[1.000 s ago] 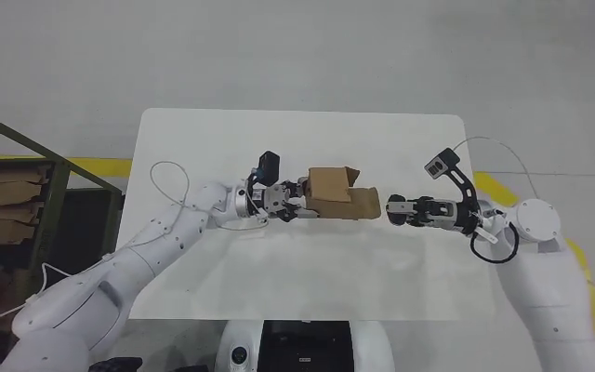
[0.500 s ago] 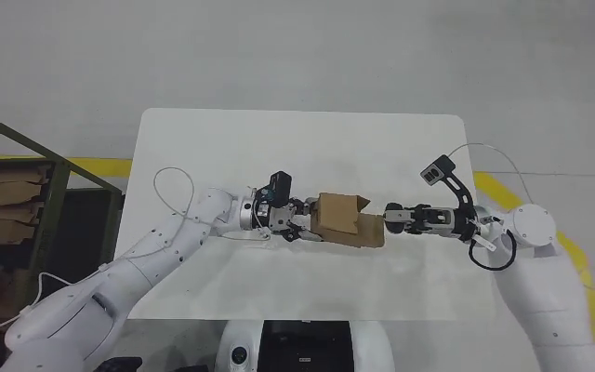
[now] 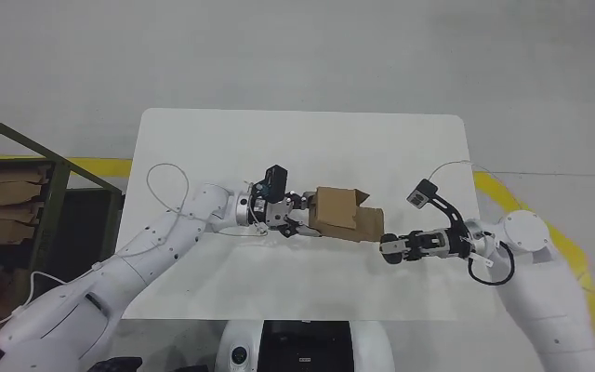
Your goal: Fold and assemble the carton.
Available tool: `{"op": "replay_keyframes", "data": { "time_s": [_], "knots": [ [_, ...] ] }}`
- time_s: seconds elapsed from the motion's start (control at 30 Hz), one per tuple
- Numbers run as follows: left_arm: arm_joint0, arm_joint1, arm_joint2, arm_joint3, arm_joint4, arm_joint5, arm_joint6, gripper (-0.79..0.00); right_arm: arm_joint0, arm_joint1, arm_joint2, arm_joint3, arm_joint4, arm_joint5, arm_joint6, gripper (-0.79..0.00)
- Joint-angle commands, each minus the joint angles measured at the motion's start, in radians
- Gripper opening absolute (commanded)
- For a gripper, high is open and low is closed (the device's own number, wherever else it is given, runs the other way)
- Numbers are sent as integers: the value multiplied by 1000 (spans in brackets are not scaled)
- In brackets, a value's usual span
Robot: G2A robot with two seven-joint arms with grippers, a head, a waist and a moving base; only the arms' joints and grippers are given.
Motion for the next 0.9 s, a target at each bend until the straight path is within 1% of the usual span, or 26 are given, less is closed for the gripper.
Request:
{"op": "replay_keyframes", "data": {
  "time_s": [0.0,0.07,0.3,0.33,0.37,0.4,0.47,0.53,0.57,0.63,0.77,0.87],
  "knots": [
    [-1,0,4,3,-4,0,5,-286,6,3,-8,5,10,-4,0,-785],
    [-1,0,4,3,-4,0,5,-240,12,5,-22,0,12,-5,0,-785],
    [-1,0,4,3,-4,0,5,-277,33,2,-83,-18,4,-2,-14,-785],
    [-1,0,4,3,-4,0,5,-339,37,0,-92,-16,5,-4,-21,-785],
    [-1,0,4,3,-4,0,5,-440,40,-3,-99,-11,13,-12,-30,-785],
    [-1,0,4,3,-4,0,5,-480,42,-5,-105,1,26,-20,-41,-785],
    [-1,0,4,3,-4,0,5,-499,50,-8,-111,25,33,-32,-59,-785],
    [-1,0,4,3,-4,0,5,-585,57,-10,-114,37,42,-41,-59,-785],
    [-1,0,4,3,-4,0,5,-613,60,-10,-114,41,44,-42,-57,-785],
    [-1,0,4,3,-4,0,5,-610,62,-8,-109,55,43,-38,-51,-785],
    [-1,0,4,3,-4,0,5,-573,54,-3,-93,89,45,-26,-44,-785],
    [-1,0,4,3,-4,0,5,-566,39,0,-75,109,70,-22,-33,-785]
  ]
}}
